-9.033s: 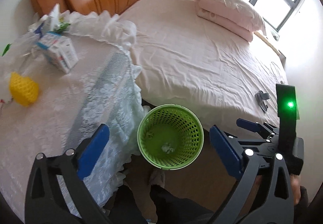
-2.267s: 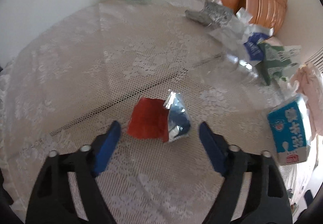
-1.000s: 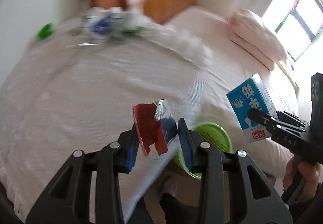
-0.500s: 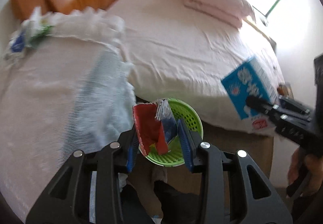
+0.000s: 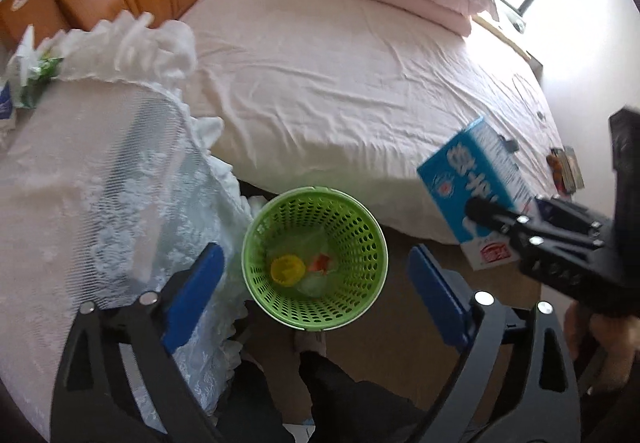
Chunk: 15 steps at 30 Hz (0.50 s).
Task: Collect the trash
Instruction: 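Drop the red wrapper and milk carton into the green wastebasket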
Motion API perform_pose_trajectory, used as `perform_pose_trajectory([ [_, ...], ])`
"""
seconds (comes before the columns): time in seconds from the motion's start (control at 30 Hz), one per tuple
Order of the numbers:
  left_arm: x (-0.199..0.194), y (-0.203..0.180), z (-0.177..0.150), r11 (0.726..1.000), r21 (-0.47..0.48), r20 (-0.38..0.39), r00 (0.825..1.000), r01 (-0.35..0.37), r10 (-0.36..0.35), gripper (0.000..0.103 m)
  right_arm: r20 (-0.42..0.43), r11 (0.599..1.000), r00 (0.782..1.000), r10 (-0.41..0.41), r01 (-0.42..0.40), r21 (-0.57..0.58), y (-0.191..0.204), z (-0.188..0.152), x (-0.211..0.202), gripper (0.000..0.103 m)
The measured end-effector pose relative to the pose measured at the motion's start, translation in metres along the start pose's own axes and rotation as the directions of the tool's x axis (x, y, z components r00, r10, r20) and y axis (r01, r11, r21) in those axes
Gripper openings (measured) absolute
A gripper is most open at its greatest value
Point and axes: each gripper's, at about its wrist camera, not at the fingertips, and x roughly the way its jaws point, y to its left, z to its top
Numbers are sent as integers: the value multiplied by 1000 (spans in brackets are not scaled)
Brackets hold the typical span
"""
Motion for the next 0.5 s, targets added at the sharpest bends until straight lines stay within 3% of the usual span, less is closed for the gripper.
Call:
perform_pose_trajectory([
  [0.23,-36,39,-4,993,-98,74,995,-62,70,95,-29,999,999,30,-31,-30,21,3,19,50],
  [0.3,-47,53,-8,989,-129,91,992,-75,87,95,-37,998,999,37,-38,-43,30,3,24,60],
  [0.37,-58,69,-13,982,-165,106,989,-88,107,95,-30,998,999,43,-44,-41,38,5,24,95],
  [0.5,-80,98,-24,966,-228,139,978,-119,154,95,8,998,999,46,-46,-45,54,13,19,100],
])
